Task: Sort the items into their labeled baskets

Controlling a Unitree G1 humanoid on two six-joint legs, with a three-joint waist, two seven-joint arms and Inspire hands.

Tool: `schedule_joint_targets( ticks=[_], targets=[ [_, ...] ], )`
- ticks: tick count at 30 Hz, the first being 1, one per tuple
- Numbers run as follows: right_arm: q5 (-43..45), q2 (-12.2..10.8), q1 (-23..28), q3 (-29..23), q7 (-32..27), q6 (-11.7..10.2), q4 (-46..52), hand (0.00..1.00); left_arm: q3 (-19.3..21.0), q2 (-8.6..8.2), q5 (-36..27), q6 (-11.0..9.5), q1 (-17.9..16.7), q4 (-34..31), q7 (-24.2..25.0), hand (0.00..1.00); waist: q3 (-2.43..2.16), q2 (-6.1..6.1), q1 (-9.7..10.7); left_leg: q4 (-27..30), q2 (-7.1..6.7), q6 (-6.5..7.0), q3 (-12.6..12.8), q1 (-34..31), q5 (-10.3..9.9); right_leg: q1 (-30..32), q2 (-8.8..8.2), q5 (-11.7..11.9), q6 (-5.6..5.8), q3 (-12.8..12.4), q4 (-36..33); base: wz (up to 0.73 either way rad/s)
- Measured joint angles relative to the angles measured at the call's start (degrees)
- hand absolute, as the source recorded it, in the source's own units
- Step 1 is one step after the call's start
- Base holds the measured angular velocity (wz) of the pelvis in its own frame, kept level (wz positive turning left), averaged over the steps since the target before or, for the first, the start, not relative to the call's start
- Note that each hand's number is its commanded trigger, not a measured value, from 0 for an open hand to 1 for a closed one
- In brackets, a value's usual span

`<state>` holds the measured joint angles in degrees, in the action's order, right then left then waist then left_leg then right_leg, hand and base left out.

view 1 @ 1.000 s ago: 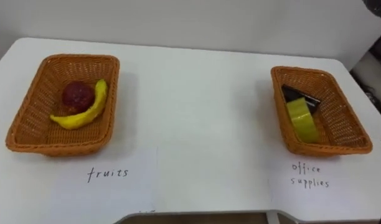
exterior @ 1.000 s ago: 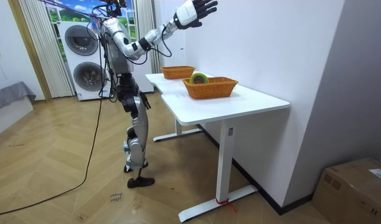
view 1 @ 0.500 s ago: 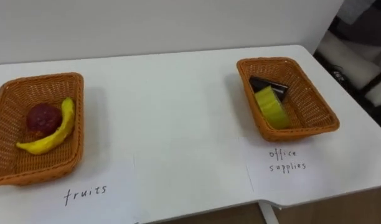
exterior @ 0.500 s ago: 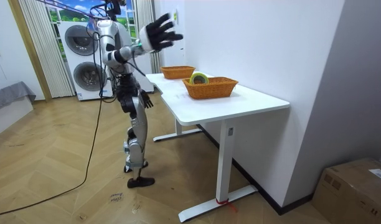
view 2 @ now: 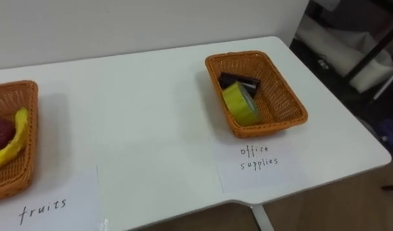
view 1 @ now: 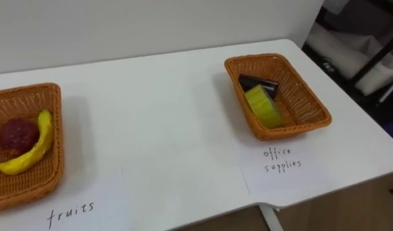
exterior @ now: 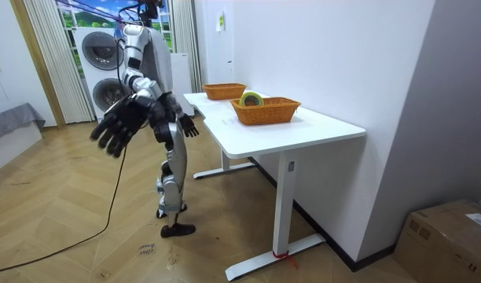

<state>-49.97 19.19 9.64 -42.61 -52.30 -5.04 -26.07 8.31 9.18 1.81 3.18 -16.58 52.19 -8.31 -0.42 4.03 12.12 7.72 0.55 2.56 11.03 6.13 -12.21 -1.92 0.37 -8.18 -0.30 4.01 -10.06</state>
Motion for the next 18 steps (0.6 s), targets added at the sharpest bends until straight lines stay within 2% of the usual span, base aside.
schedule_joint_targets(
  ticks=[1,7,10,13,14,15,16,18],
  targets=[
    [-0.9,-0.2,0.5,0.0,0.0,-0.1,-1.3,0.00,0.1,0.00,0.0,0.0,0.1,0.0,0.0,0.00,0.00,0.00,0.0,0.0,0.00,0.00,0.0,0.0,0.0,0.0,0.00,0.0,0.00,0.0,0.0,0.00],
    [-3.6,-5.7,3.5,0.5,2.9,-0.3,-15.1,0.00,0.4,-0.44,-0.1,0.5,1.4,-0.8,0.2,0.00,-0.17,-0.64,0.0,-0.4,0.02,0.00,0.1,0.1,0.0,0.0,0.11,0.0,0.00,-0.5,-0.1,0.00],
    [-7.3,-7.0,3.8,0.9,5.5,0.2,-20.4,0.00,0.4,-0.77,0.0,0.7,1.7,-0.5,0.6,0.00,-0.19,-0.81,0.1,-0.8,-0.05,-0.01,0.0,0.4,0.0,0.3,0.00,-0.4,-0.05,-0.4,-1.0,-0.01],
    [-10.7,-8.5,4.8,1.1,7.9,0.3,-24.3,0.00,0.4,-1.32,0.0,1.6,1.6,-0.4,2.0,0.00,-0.29,-1.42,0.0,-0.6,-0.27,0.00,0.0,0.5,0.0,0.8,-0.17,-0.9,0.00,-0.8,-1.8,-0.03],
    [-11.0,-8.9,5.1,1.4,9.2,0.4,-26.6,0.00,0.4,-1.43,0.1,1.7,1.4,-0.4,2.7,0.00,-0.14,-1.93,0.0,-0.4,-0.29,0.00,-0.2,0.5,-0.1,0.7,-0.22,-1.0,0.01,-0.7,-1.6,0.07],
    [-10.9,-10.0,5.2,1.6,10.6,0.4,-28.3,0.00,0.4,-1.49,0.1,1.7,1.1,-0.4,2.9,0.00,-0.19,-1.91,-0.1,-0.3,-0.31,-0.01,-0.3,0.5,-0.1,0.7,-0.23,-1.3,0.00,-0.8,-1.7,0.08],
    [-10.9,-10.9,5.4,2.5,12.4,0.8,-30.2,0.00,0.5,-1.54,0.0,1.8,0.9,-0.4,3.0,0.00,-0.20,-1.93,-0.1,-0.1,-0.30,-0.04,-0.3,0.6,-0.1,0.7,-0.23,-1.5,-0.06,-0.8,-1.8,0.04],
    [-10.8,-11.1,4.9,4.8,15.4,1.8,-34.4,0.00,0.4,-1.86,-0.1,1.8,0.8,0.4,3.4,0.00,-0.21,-2.22,-0.1,0.0,-0.29,-0.05,-0.3,0.7,-0.1,0.6,-0.24,-1.5,-0.07,-0.9,-1.8,0.00]
  ],
)
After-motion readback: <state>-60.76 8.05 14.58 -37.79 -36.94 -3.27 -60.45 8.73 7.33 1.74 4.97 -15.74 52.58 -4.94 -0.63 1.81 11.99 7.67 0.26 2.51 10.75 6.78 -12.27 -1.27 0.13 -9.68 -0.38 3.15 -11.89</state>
